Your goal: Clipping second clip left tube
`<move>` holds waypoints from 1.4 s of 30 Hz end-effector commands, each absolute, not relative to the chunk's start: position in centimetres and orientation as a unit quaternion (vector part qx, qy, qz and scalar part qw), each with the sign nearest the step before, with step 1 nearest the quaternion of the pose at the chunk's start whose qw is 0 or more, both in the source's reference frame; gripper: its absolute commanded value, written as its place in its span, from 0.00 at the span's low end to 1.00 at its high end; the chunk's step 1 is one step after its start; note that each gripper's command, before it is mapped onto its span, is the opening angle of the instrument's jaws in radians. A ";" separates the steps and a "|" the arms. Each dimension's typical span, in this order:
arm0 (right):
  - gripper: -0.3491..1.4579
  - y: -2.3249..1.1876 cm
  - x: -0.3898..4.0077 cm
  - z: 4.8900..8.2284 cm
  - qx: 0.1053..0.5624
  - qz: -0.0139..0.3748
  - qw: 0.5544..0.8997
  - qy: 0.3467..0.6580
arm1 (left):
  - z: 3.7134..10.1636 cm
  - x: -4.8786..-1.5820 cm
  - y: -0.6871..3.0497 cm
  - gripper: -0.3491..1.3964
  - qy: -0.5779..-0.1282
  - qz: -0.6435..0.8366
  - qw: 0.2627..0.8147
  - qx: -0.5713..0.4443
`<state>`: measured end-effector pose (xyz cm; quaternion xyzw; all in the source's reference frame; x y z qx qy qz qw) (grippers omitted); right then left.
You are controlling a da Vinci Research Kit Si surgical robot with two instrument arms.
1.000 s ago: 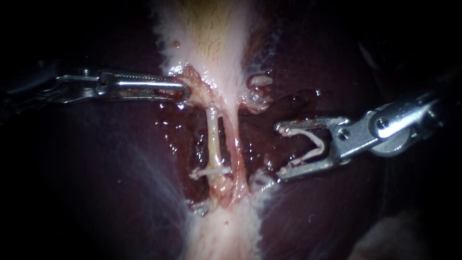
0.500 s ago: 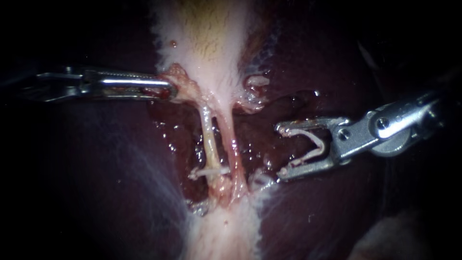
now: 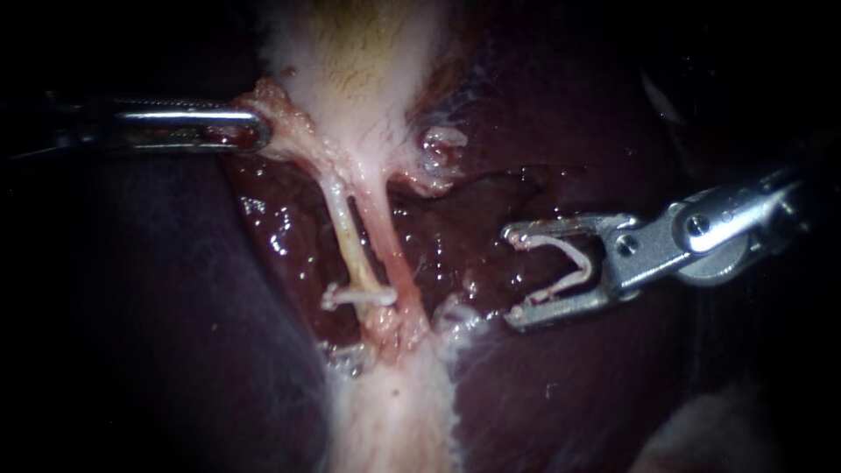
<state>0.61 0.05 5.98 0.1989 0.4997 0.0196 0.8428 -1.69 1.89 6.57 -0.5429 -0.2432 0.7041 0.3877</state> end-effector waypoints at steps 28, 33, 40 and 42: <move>0.47 -0.23 1.44 6.11 0.237 0.103 0.839 0.478 | 6.53 -1.71 1.80 0.00 -0.239 0.705 0.388 -0.542; 0.47 -0.28 1.58 6.24 0.252 0.118 0.836 0.473 | 6.53 -1.71 1.80 0.00 -0.239 0.705 0.389 -0.542; 0.47 -0.29 1.72 6.36 0.259 0.126 0.834 0.470 | 6.52 -1.71 1.79 0.00 -0.239 0.705 0.389 -0.542; 0.47 -0.28 1.76 6.40 0.261 0.129 0.834 0.470 | 6.51 -1.71 1.79 0.00 -0.239 0.705 0.389 -0.542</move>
